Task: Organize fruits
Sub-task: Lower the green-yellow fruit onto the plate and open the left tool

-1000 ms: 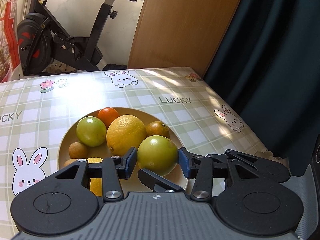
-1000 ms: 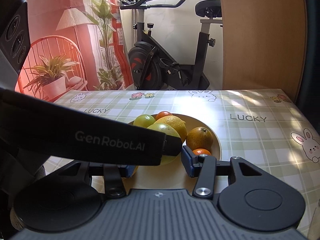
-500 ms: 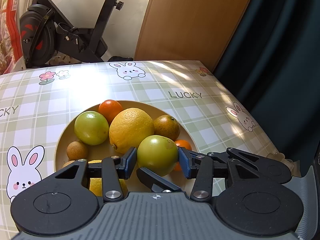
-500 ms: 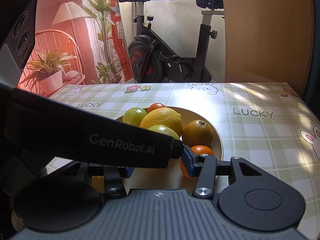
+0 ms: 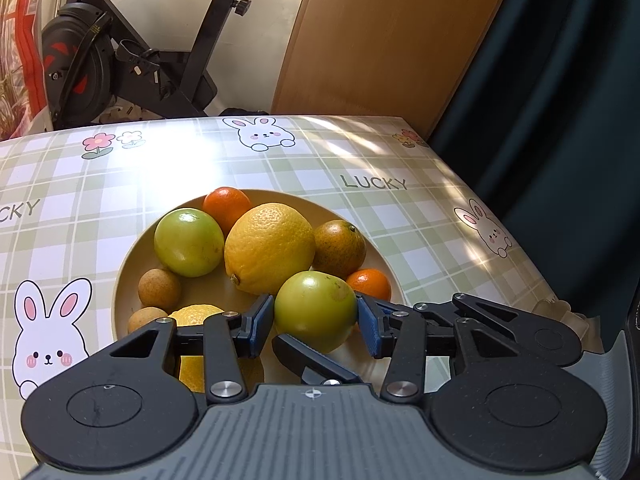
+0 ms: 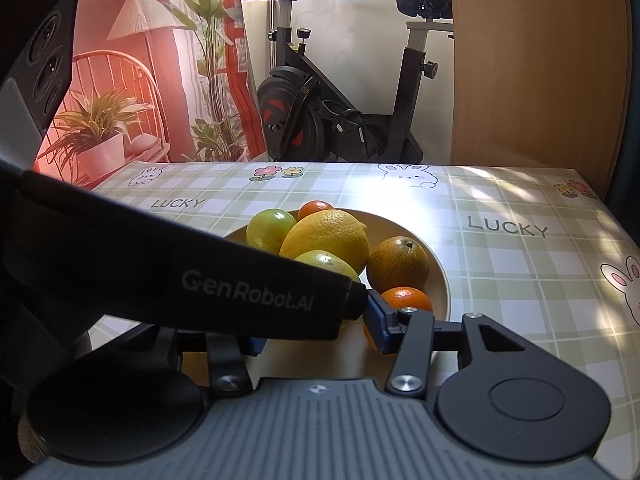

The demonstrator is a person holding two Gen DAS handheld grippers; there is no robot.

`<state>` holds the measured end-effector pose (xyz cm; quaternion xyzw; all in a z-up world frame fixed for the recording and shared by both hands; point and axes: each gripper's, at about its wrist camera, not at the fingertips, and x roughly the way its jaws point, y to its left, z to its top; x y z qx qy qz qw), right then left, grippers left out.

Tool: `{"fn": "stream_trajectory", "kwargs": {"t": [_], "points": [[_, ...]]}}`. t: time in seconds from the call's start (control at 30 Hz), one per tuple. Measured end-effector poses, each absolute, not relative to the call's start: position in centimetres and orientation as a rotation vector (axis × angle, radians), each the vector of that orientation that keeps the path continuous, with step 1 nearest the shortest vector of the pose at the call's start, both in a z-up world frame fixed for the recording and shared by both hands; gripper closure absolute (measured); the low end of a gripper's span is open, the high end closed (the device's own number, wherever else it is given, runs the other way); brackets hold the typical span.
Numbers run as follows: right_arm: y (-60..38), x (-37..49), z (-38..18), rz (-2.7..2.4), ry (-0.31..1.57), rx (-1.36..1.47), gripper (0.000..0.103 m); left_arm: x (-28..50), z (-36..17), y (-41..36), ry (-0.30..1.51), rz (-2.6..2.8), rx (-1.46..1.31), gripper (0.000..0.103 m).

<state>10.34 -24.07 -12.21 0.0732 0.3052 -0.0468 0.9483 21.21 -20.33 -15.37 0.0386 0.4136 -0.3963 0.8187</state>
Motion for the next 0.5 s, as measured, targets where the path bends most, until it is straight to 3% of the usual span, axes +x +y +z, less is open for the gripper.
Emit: {"fn": "stream_trajectory", "kwargs": {"t": [0.5], "points": [[-24.2,11.2,-13.5,-0.093,0.659,0.135,0.053,21.7,-15.6,-20.5,0.890,-0.853,0.073,0.056]]}}
